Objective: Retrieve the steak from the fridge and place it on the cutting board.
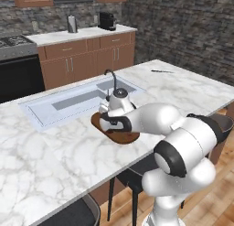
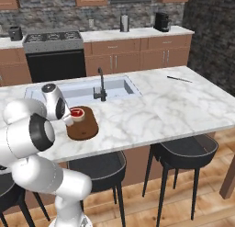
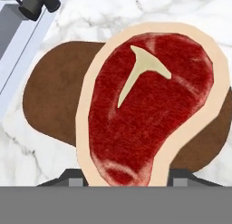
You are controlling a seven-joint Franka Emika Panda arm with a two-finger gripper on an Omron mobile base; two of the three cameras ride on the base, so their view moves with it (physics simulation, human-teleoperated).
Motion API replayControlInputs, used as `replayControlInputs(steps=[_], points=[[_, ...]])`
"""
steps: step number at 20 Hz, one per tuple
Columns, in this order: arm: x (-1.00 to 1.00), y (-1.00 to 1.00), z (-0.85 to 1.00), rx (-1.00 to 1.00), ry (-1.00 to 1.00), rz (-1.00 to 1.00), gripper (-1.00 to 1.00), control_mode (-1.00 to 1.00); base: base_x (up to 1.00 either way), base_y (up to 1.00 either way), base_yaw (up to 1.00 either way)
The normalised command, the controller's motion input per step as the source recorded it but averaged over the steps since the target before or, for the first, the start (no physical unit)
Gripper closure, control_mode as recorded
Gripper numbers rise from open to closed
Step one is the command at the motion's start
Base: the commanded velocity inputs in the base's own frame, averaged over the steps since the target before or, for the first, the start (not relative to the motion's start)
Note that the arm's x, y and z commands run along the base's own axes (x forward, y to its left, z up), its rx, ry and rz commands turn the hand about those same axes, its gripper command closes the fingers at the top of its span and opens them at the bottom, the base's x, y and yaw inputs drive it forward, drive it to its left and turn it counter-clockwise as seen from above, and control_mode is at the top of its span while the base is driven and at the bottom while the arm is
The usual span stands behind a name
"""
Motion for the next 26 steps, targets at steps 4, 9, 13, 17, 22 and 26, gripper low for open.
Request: replayControlInputs(steps=[4,9,13,17,22,26], points=[[0.13,0.0,-0.22,0.0,0.0,0.0,1.0,-1.0,0.0,0.0,0.0],[0.15,0.0,-0.27,0.0,0.0,0.0,1.0,-1.0,0.0,0.0,0.0],[0.13,0.0,-0.18,0.0,0.0,0.0,-1.0,-1.0,0.0,0.0,0.0],[0.0,0.0,0.0,0.0,0.0,0.0,-1.0,-1.0,0.0,0.0,0.0],[0.0,0.0,0.0,0.0,0.0,0.0,-1.0,-1.0,0.0,0.0,0.0],[0.01,0.06,0.19,0.0,0.0,-0.02,-1.0,-1.0,0.0,0.0,0.0]])
